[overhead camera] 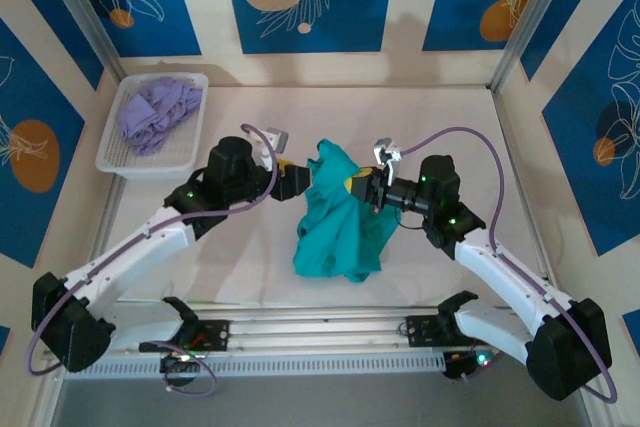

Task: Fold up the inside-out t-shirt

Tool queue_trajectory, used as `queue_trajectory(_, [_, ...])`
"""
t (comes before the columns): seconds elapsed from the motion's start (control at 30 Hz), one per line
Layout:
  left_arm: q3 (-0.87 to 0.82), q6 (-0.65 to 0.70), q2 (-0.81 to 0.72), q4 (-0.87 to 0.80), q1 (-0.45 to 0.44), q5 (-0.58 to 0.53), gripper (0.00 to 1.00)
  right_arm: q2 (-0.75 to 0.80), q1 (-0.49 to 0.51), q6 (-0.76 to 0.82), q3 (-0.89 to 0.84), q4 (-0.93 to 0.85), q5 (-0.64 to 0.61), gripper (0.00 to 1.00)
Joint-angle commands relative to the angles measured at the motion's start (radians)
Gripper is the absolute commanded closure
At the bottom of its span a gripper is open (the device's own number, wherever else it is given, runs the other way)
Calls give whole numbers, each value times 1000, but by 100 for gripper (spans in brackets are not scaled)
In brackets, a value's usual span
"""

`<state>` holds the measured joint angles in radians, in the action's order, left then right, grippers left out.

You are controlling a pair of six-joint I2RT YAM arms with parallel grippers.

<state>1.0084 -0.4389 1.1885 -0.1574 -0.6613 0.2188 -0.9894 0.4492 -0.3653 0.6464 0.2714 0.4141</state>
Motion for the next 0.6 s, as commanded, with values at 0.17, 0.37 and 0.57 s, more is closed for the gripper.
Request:
queue_trajectory(0.17, [63, -125, 102, 123, 39, 128, 58, 33, -5, 24, -24, 58, 32, 100])
queue_trajectory(0.37, [60, -154, 113, 244, 52, 230, 97, 63, -8, 26, -64, 59, -24, 100])
queue_trajectory(0.57, [-39, -242, 31, 511, 63, 375, 100, 76, -6, -26, -112, 92, -111, 100])
